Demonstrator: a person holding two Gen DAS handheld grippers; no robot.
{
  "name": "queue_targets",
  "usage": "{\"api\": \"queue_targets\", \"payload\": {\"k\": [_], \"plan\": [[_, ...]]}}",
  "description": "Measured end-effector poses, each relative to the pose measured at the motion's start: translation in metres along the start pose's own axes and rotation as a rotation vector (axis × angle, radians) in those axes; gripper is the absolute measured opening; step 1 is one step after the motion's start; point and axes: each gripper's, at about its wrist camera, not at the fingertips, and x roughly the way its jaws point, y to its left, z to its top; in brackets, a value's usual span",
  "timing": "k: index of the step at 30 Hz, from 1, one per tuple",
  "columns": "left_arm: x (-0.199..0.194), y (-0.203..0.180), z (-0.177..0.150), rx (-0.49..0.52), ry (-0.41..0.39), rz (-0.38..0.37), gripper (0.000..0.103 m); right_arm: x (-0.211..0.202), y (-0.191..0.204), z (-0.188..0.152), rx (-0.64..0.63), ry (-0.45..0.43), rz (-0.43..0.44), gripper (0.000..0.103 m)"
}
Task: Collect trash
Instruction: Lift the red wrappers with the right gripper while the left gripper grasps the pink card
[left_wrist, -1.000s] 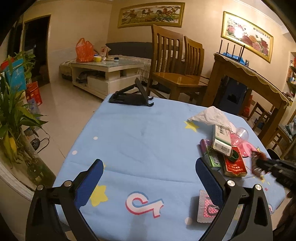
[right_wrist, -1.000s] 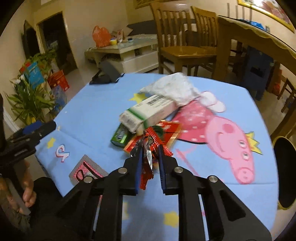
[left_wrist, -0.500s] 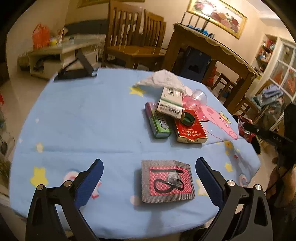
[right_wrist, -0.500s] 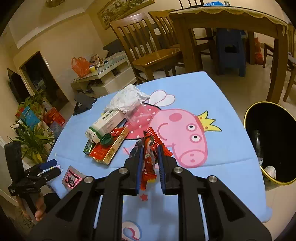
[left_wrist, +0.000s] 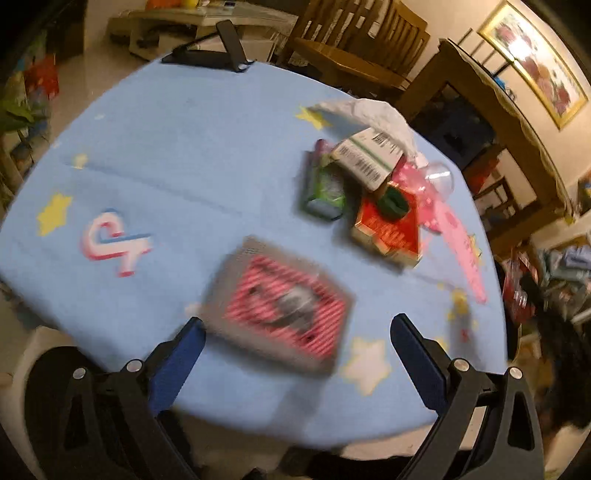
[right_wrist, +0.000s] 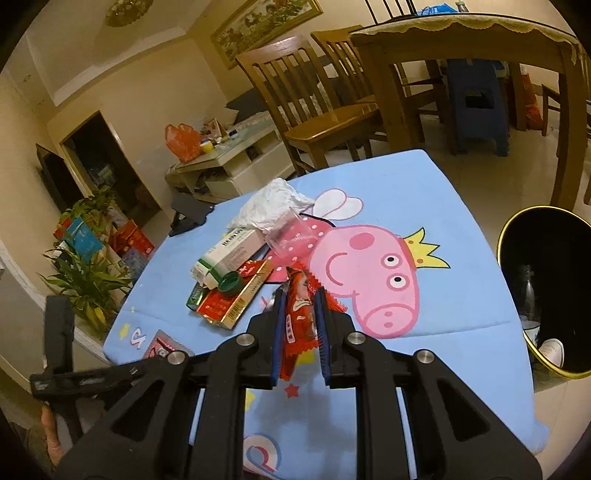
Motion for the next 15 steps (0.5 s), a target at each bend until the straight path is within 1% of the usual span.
{"api": "queue_targets", "payload": {"k": [2,5,8,9,12,14,15], "plan": [[0.006,-0.007,0.006,-0.031,-0.004,0.068,0.096,-0.003,0.000,0.000,-0.001,-0.006,0.005,0.016],[0.018,-0.022,0.016,-0.055,0.024,0.212,0.096,-0.008,-0.004,0.002,0.003,-0.013,0.017,0.017],[0.034,-0.037,0.022,-0.025,0.039,0.369,0.097,-0.007,-0.010,0.003,0.016,-0.001,0.019,0.017],[0.037,-0.041,0.025,-0.011,0.023,0.391,0.098,-0.005,-0.012,0.003,0.021,0.008,0.012,0.017],[0.040,-0.039,0.033,-0.007,0.014,0.386,0.097,-0.003,-0.016,0.002,0.037,0.025,0.014,0.017],[0.035,-0.035,0.036,0.014,0.004,0.386,0.086,-0.006,-0.016,0.002,0.033,0.019,0.019,0.017],[0.031,-0.034,0.038,0.018,-0.008,0.399,0.065,-0.008,-0.016,0.002,0.029,0.014,0.019,0.017]]}}
